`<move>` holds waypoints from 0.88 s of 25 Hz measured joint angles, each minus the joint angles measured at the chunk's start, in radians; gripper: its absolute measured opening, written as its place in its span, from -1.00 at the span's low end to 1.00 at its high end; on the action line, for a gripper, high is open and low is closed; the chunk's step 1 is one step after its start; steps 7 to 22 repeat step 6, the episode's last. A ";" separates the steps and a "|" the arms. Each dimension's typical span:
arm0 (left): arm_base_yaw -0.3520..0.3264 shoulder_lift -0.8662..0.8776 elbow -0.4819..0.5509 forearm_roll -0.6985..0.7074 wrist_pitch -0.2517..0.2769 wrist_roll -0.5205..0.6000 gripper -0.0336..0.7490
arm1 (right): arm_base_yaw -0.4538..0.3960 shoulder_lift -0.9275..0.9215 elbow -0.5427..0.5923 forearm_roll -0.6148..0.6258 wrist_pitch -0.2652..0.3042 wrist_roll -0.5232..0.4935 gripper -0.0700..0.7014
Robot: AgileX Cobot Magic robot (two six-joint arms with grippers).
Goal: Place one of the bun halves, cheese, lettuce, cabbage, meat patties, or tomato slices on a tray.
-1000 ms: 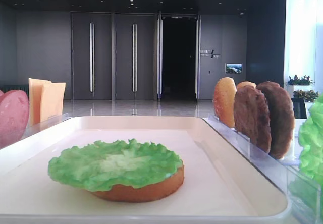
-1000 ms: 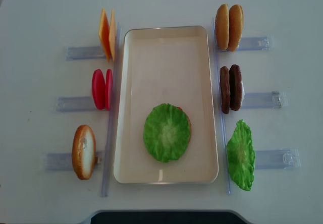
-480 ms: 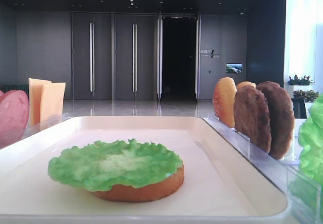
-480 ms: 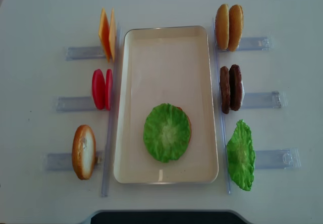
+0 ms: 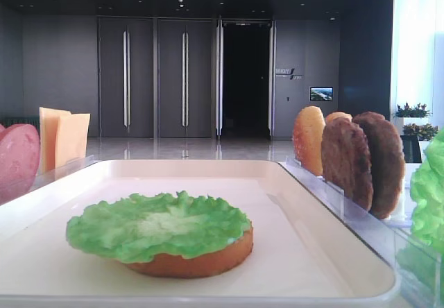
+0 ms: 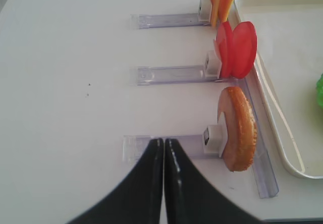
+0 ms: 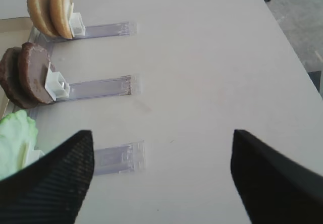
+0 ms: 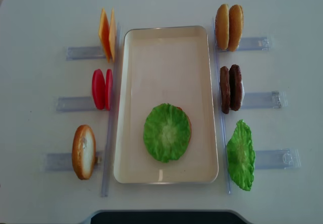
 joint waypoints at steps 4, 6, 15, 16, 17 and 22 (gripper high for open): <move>0.000 0.000 0.000 0.000 0.000 0.000 -0.91 | 0.000 0.000 0.000 0.000 0.000 0.000 0.56; 0.000 0.000 0.000 0.000 0.000 0.000 -0.91 | 0.000 0.000 0.000 0.000 0.000 0.000 0.56; 0.000 0.000 0.000 0.000 0.000 0.000 -0.91 | 0.000 0.000 0.000 0.000 0.000 0.000 0.56; 0.000 0.000 0.000 0.000 0.000 0.000 -0.91 | 0.000 0.000 0.000 0.000 0.000 0.000 0.56; 0.000 0.000 0.000 0.000 0.000 0.000 -0.91 | 0.000 0.000 0.000 0.000 0.000 0.000 0.56; 0.000 0.000 0.000 0.000 0.000 0.000 -0.91 | 0.000 0.000 0.000 0.000 0.000 0.000 0.56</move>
